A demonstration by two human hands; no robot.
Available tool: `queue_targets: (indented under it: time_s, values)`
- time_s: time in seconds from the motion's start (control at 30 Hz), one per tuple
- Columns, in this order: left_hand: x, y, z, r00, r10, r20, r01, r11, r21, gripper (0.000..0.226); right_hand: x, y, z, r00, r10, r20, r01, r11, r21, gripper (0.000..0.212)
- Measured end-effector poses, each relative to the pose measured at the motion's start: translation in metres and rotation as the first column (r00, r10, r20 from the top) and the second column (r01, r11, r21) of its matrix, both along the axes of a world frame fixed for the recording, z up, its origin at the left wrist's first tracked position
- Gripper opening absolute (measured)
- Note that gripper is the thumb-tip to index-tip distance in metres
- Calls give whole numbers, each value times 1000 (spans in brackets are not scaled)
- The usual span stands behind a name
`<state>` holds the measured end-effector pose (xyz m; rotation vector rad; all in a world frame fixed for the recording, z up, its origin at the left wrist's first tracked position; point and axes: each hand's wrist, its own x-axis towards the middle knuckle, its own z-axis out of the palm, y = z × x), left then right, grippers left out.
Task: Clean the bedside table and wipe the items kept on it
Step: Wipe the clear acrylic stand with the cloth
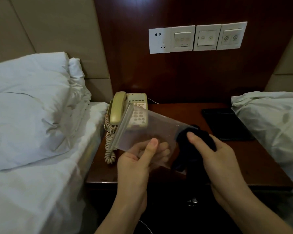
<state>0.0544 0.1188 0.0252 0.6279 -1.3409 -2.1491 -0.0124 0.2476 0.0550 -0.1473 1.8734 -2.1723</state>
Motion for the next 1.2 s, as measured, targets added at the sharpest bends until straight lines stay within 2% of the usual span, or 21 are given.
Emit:
queue_targets:
  time_s: [0.1, 0.2, 0.33, 0.4, 0.5, 0.57, 0.67, 0.77, 0.83, 0.9, 1.03, 1.13, 1.2]
  values:
    - [-1, 0, 0, 998, 31, -50, -32, 999, -28, 35, 13, -2, -5, 998, 52, 31, -52, 999, -11, 8]
    - [-2, -6, 2, 996, 39, -75, -41, 999, -22, 33, 33, -9, -15, 987, 156, 48, -157, 987, 21, 10]
    - [-1, -18, 5, 995, -66, -72, 56, 990, -129, 28, 16, -5, -10, 998, 53, 24, -53, 999, 6, 12]
    - [1, -25, 7, 990, -132, -45, 123, 978, -168, 25, 6, 1, -3, 997, 42, -59, -38, 997, 74, 9]
    - [2, -40, 10, 980, -198, 3, 195, 961, -194, 31, 0, 9, -1, 969, 139, -206, -90, 969, 229, 13]
    - [2, -45, 10, 981, -192, -1, 187, 957, -221, 32, -1, 12, -1, 945, 222, -240, -142, 940, 309, 12]
    - [1, -37, 10, 997, -74, -20, 68, 975, -212, 25, 1, 13, 1, 857, 501, -120, -420, 814, 401, 18]
    - [1, -33, 13, 999, 12, -48, -28, 940, -341, 19, 3, 13, 0, 798, 601, -49, -535, 743, 402, 18]
    - [4, -34, 19, 997, -27, -66, -4, 900, -437, 21, 3, 12, 1, 797, 601, -59, -543, 757, 364, 16]
    - [9, -33, 23, 993, -114, -24, 85, 849, -521, 20, 1, 11, 6, 827, 558, -71, -518, 805, 290, 16]
    - [15, -25, 20, 941, -320, 114, 328, 770, -547, 20, -10, 8, 15, 941, 324, -98, -310, 942, 132, 14]
    - [11, -20, 17, 955, -284, 84, 281, 783, -555, 25, -8, 6, 11, 961, 250, -118, -235, 964, 128, 16]
    - [11, -22, 17, 979, -202, 7, 173, 821, -544, 27, 1, 6, 1, 932, 350, -97, -338, 933, 124, 14]
